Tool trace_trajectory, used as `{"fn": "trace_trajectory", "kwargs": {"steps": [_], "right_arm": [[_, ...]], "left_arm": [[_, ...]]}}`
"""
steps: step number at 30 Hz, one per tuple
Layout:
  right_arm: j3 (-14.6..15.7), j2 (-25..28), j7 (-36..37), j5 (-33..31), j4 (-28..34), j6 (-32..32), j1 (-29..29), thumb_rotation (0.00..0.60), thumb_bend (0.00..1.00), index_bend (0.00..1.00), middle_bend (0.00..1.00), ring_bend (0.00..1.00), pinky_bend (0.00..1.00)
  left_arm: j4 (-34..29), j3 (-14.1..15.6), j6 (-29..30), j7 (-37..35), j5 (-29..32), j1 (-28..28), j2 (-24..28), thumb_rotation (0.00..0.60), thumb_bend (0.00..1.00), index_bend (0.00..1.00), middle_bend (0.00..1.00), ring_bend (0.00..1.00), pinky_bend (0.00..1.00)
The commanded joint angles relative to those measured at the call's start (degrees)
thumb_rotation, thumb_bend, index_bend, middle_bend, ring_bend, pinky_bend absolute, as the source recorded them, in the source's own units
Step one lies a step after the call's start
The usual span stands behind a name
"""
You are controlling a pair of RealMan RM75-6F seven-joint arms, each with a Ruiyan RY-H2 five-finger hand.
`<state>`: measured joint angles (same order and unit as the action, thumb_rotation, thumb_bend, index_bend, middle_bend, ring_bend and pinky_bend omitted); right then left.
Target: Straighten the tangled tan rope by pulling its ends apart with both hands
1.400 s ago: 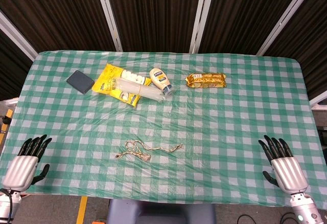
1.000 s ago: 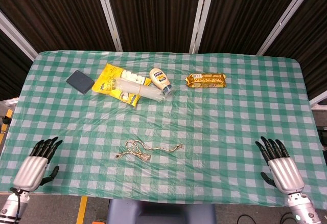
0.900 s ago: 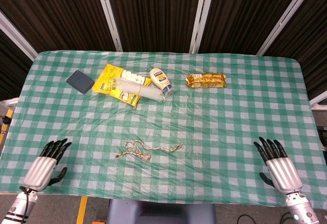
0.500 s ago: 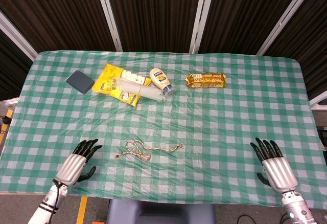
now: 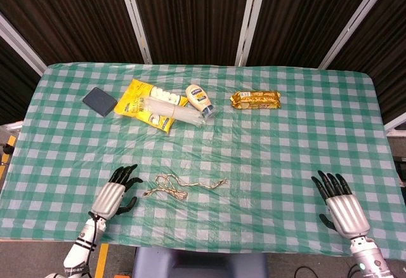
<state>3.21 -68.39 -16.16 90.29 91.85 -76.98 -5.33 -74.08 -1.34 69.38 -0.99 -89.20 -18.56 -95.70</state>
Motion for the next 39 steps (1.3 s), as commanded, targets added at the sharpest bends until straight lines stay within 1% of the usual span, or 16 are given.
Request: {"fn": "trace_trajectory", "kwargs": {"steps": [1,6,12,17,25,32,39], "right_arm": [[0.1,0.0,0.0,0.1,0.0,0.0,0.0,0.600,0.32,0.00,0.00,0.00,0.00],[0.1,0.1,0.2,0.1,0.1,-0.1,0.0,0.600,0.32,0.00,0.00,0.00,0.00],[0.0,0.2,0.4,-0.2,0.0,-0.1,-0.1,0.600,0.32,0.00,0.00,0.00,0.00],[-0.1,0.2,0.5,-0.4,0.0,-0.2,-0.1,0.600,0.32,0.00,0.00,0.00,0.00],[-0.1,0.2,0.4,-0.6,-0.1,-0.2,-0.1,0.600,0.32,0.00,0.00,0.00,0.00],[-0.3,0.3,0.5,-0.9,-0.1,-0.4,0.0,0.600,0.32,0.00,0.00,0.00,0.00],[-0.2,0.3,0.4,-1.0,-0.1,-0.3,-0.1,0.600,0.32,0.00,0.00,0.00,0.00]], "left_arm": [[-0.1,0.1,0.4,0.7,-0.1,-0.2,-0.8,0.600,0.42,0.35,0.00,0.00,0.04],[1.7,-0.5,0.3,1.8,1.1,-0.7,-3.6,0.600,0.40,0.35,0.01,0.00,0.05],[4.7,-1.0,0.1,3.0,2.1,-1.4,-6.9,0.600,0.39,0.39,0.03,0.00,0.07],[5.5,-0.8,-0.2,3.2,2.2,-1.9,-8.1,0.600,0.39,0.41,0.04,0.00,0.07],[7.2,-1.2,-0.9,3.5,3.2,-2.7,-9.9,0.600,0.38,0.43,0.05,0.00,0.07],[9.0,-1.2,-0.6,3.7,3.7,-2.9,-11.1,0.600,0.39,0.50,0.07,0.00,0.07],[10.8,-1.3,0.0,3.9,3.8,-3.1,-12.0,0.600,0.40,0.51,0.08,0.00,0.08]]}}
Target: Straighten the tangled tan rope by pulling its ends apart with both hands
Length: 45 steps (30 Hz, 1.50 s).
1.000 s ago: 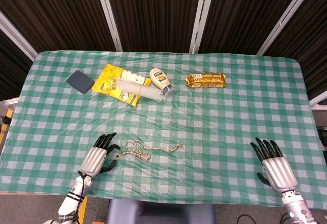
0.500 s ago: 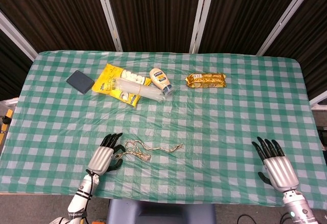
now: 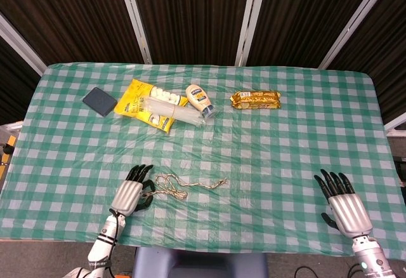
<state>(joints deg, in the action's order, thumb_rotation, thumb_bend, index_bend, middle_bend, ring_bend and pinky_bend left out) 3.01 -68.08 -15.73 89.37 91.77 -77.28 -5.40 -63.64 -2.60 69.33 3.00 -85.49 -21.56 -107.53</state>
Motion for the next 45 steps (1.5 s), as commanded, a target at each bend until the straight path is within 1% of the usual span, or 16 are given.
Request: {"fn": "trace_trajectory", "kwargs": {"steps": [1,4,10,16,19,21,22,23,27,30,32,36,42,45], "right_arm": [[0.0,0.0,-0.1,-0.1,0.0,0.0,0.0,0.600,0.32,0.00,0.00,0.00,0.00],[0.0,-0.1,-0.2,-0.1,0.0,0.1,-0.1,0.600,0.32,0.00,0.00,0.00,0.00],[0.0,-0.3,-0.5,-0.2,-0.1,0.2,-0.1,0.600,0.32,0.00,0.00,0.00,0.00],[0.3,-0.7,-0.7,0.2,-0.4,0.8,-0.5,0.600,0.32,0.00,0.00,0.00,0.00],[0.5,-1.6,0.3,2.0,-1.4,1.8,-1.7,0.600,0.32,0.00,0.00,0.00,0.00],[0.6,-2.1,1.8,4.3,-2.0,2.8,-3.3,0.600,0.32,0.00,0.00,0.00,0.00],[0.5,-2.5,2.4,5.1,-2.1,3.2,-4.0,0.600,0.32,0.02,0.00,0.00,0.00],[0.3,-2.9,3.0,6.2,-2.2,3.5,-4.9,0.600,0.32,0.06,0.00,0.00,0.00],[-1.1,-5.0,5.2,9.4,-2.3,5.5,-9.0,0.600,0.32,0.33,0.00,0.00,0.00],[-3.8,-8.5,3.6,9.0,-3.1,9.7,-13.5,0.600,0.32,0.45,0.00,0.00,0.00],[-5.4,-10.9,1.9,7.3,-3.8,13.3,-16.1,0.600,0.33,0.48,0.00,0.00,0.00],[-7.5,-15.5,0.5,4.2,-6.0,18.9,-20.3,0.600,0.36,0.53,0.00,0.00,0.00],[-9.2,-22.8,-1.9,0.8,-11.0,24.0,-25.0,0.600,0.39,0.54,0.00,0.00,0.00],[-9.6,-26.0,-3.4,0.2,-13.6,24.6,-26.7,0.600,0.40,0.56,0.00,0.00,0.00]], "left_arm": [[0.5,0.0,0.0,-0.1,0.2,-0.1,-0.2,0.600,0.40,0.51,0.08,0.00,0.08],[0.8,-0.1,0.3,-0.3,0.2,-0.1,-0.4,0.600,0.41,0.53,0.09,0.00,0.08],[1.1,-0.1,0.7,-0.4,0.3,-0.2,-0.6,0.600,0.46,0.61,0.12,0.00,0.08],[1.4,-0.1,1.2,-0.3,0.2,-0.2,-0.3,0.600,0.48,0.64,0.13,0.00,0.08],[0.8,0.5,2.2,-0.9,-0.6,0.1,0.7,0.600,0.49,0.65,0.14,0.00,0.08],[-0.2,1.1,3.0,-1.3,-1.3,0.5,1.8,0.600,0.49,0.65,0.14,0.00,0.08],[-0.6,1.4,3.4,-1.5,-1.6,0.7,2.3,0.600,0.49,0.65,0.14,0.00,0.08],[-1.0,1.6,3.8,-1.6,-1.9,0.8,2.8,0.600,0.49,0.65,0.14,0.00,0.08],[-2.5,2.3,4.8,-1.7,-2.6,1.4,4.2,0.600,0.48,0.66,0.14,0.00,0.08],[-3.2,2.5,4.9,-1.5,-2.7,1.5,4.8,0.600,0.48,0.66,0.14,0.00,0.08],[-3.5,2.6,4.7,-1.5,-2.6,1.6,5.1,0.600,0.48,0.66,0.14,0.00,0.08],[-3.8,2.7,5.0,-1.7,-2.5,1.8,5.5,0.600,0.48,0.66,0.14,0.00,0.08],[-3.9,2.4,4.9,-1.7,-2.4,1.8,6.0,0.600,0.48,0.67,0.14,0.00,0.08],[-3.9,2.2,4.8,-1.8,-2.2,1.7,6.2,0.600,0.48,0.67,0.14,0.00,0.08]]}}
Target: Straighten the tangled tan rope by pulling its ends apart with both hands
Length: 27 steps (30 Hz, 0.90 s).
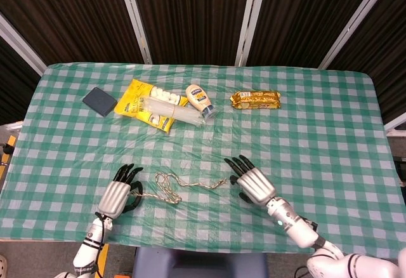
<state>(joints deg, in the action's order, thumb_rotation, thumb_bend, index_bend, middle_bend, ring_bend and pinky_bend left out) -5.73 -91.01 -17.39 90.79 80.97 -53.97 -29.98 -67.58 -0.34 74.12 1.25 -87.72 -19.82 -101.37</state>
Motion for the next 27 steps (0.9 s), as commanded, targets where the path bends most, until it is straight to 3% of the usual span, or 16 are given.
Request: {"fn": "trace_trajectory", "kwargs": {"steps": [1,17,27], "right_arm": [[-0.9,-3.7,-2.0,-1.3,-3.3,1.4,-2.4,0.600,0.40,0.57,0.00,0.00,0.00],[-2.9,-10.9,-3.5,-7.9,-9.0,5.3,-7.4,0.600,0.42,0.58,0.00,0.00,0.00],[-2.8,-12.2,-4.3,-10.4,-10.9,4.9,-8.8,0.600,0.45,0.63,0.00,0.00,0.00]], "left_arm": [[0.0,-0.1,0.0,-0.1,0.1,0.0,0.1,0.600,0.48,0.67,0.14,0.00,0.08],[0.4,-0.6,-0.7,-1.0,1.0,0.0,0.8,0.600,0.48,0.67,0.14,0.01,0.08],[1.0,-0.8,-1.1,-1.8,1.3,-0.1,0.9,0.600,0.48,0.67,0.14,0.01,0.08]]}}
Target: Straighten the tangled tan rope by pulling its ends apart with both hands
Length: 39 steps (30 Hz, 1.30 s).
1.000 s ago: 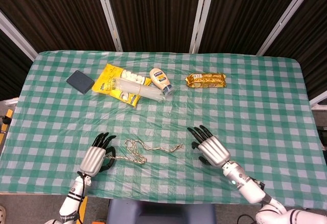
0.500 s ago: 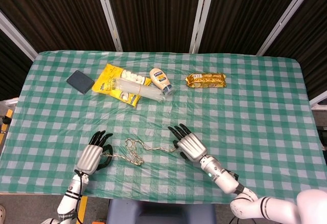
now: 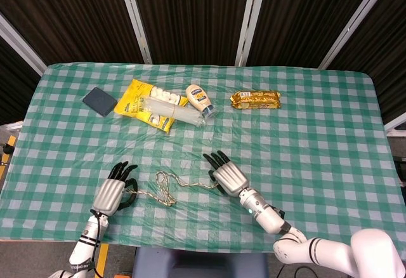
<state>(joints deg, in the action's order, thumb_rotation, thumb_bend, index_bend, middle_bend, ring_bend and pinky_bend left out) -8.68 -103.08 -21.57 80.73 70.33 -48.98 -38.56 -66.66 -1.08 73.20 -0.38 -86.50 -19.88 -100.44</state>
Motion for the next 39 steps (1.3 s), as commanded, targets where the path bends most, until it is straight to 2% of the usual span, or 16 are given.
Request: {"fn": "trace_trajectory", "kwargs": {"steps": [1,13,18,33,39], "right_arm": [[0.2,-0.2,-0.2,-0.5,-0.4,-0.1,-0.3,0.600,0.45,0.63,0.00,0.00,0.00],[0.9,0.0,0.0,-1.5,-0.6,-1.5,-0.9,0.600,0.48,0.74,0.05,0.00,0.00],[1.0,1.8,0.3,-1.7,0.6,-2.9,-0.6,0.600,0.50,0.76,0.07,0.00,0.00],[1.8,15.3,2.7,-3.4,7.6,-8.8,4.5,0.600,0.51,0.78,0.09,0.00,0.00],[2.6,19.3,4.7,-3.7,8.9,-10.5,6.7,0.600,0.51,0.78,0.09,0.00,0.00]], "left_arm": [[0.2,0.0,-0.2,-0.2,0.1,-0.1,-0.1,0.600,0.48,0.67,0.14,0.01,0.08],[0.9,-0.2,-0.3,-0.6,0.1,-0.3,-0.3,0.600,0.48,0.67,0.14,0.01,0.08],[2.2,-1.2,-0.3,-0.6,0.6,-0.7,-0.2,0.600,0.48,0.67,0.14,0.01,0.08],[7.5,-6.7,-0.4,-3.9,6.4,-0.7,3.2,0.600,0.48,0.67,0.15,0.02,0.08],[9.8,-8.1,-2.1,-5.9,8.8,-0.7,3.5,0.600,0.48,0.67,0.15,0.03,0.08]]}}
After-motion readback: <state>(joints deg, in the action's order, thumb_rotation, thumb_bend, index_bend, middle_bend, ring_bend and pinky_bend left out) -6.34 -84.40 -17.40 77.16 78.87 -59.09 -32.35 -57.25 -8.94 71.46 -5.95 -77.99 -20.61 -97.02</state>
